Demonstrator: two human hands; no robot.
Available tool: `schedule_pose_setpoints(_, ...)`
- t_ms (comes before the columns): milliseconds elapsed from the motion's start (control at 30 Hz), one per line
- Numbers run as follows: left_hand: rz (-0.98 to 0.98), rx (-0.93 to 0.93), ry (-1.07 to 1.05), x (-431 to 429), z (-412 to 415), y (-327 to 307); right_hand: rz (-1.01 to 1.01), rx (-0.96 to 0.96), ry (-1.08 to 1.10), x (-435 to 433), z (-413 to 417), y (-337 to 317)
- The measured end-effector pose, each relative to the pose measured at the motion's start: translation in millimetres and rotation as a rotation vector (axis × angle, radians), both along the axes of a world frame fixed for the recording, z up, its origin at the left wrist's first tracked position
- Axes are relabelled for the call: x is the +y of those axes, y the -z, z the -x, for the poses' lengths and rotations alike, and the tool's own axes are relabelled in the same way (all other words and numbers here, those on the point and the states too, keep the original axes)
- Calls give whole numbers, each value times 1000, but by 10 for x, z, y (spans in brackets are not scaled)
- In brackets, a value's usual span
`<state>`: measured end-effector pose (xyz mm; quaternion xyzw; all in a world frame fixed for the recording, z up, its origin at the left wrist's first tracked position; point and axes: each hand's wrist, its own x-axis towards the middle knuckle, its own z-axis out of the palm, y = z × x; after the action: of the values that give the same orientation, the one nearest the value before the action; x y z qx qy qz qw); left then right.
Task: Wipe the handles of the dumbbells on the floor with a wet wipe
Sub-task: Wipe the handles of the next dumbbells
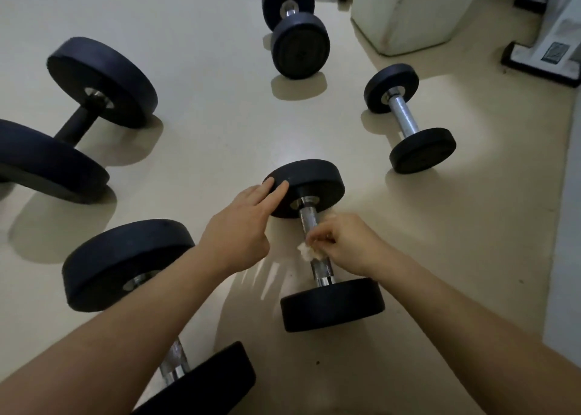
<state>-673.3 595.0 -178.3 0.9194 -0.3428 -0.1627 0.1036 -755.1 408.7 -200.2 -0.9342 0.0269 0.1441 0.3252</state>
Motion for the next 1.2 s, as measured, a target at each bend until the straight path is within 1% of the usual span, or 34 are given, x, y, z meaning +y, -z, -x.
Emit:
schedule_pose_setpoints(67, -7, 29, -24, 120, 8, 24, 6, 40, -87, 91, 80, -5)
schedule_pose_setpoints(100, -6, 48, -40, 178, 23, 40, 24, 24, -85, 144, 26, -22)
schedule_pose_setpoints(200, 8, 94, -87, 302, 28, 78, 73, -159, 48, 222, -260, 54)
schedule_pose_setpoints(267, 6, 64, -87, 365, -3, 86, 65, -206, 44, 264, -248, 129)
schedule_pose_setpoints(333, 27, -38, -74, 439, -12, 70, 44, -158, -48, 317, -85, 166)
schedule_pose_setpoints(367, 54, -97, -60, 467, -7, 58, 7, -115, -50, 332, -25, 156)
schedule_pose_setpoints(433, 79, -193, 13, 506, 22, 37, -136, 19, 20, 340, 0, 74)
schedule_pose_setpoints(467, 50, -223, 63, 526, 26, 41, -208, 96, 28, 335, -12, 49)
schedule_pose_setpoints(500, 1, -237, 103, 553, 16, 57, -226, 151, 4, 345, -34, 24)
schedule_pose_setpoints(533, -53, -234, 125, 583, -2, 76, -175, 173, -32, 367, -60, 11)
schedule_pose_setpoints(567, -100, -222, 133, 612, -19, 97, -107, 150, -59, 395, -88, 25)
schedule_pose_setpoints(600, -126, -213, 136, 633, -38, 119, -69, 79, -46, 430, -120, 36)
schedule_pose_setpoints(667, -122, -199, 134, 649, -74, 136, -33, -106, 79, 481, -253, 96)
schedule_pose_setpoints(700, -111, -180, 130, 659, -86, 130, -42, -174, 171, 493, -330, 147)
schedule_pose_setpoints(734, -106, -160, 123, 670, -102, 122, -82, -202, 252, 494, -387, 181)
schedule_pose_setpoints(767, -114, -145, 121, 676, -121, 116, -126, -185, 298, 483, -393, 192)
schedule_pose_setpoints(800, -136, -141, 128, 683, -130, 109, -158, -144, 297, 470, -329, 181)
schedule_pose_setpoints(834, -162, -146, 138, 696, -132, 100, -189, -80, 253, 464, -227, 158)
schedule_pose_setpoints(900, -191, -149, 135, 721, -124, 83, -175, 71, 84, 531, -32, 75)
schedule_pose_setpoints(934, -198, -144, 129, 731, -114, 74, -136, 65, 31, 578, -16, 60)
schedule_pose_setpoints(967, -205, -139, 130, 749, -100, 67, -99, -2, 58, 600, -91, 85)
schedule_pose_setpoints(1034, -196, -155, 140, 818, -89, 54, -105, -140, 237, 659, -277, 118)
schedule_pose_setpoints(1067, -178, -161, 130, 855, -101, 41, -130, -168, 295, 687, -332, 140)
schedule_pose_setpoints(1100, -160, -148, 106, 905, -111, 30, -155, -153, 304, 710, -313, 160)
schedule_pose_setpoints(1200, -108, -132, 5, 1038, -93, 26, -217, 13, 185, 751, -68, 146)
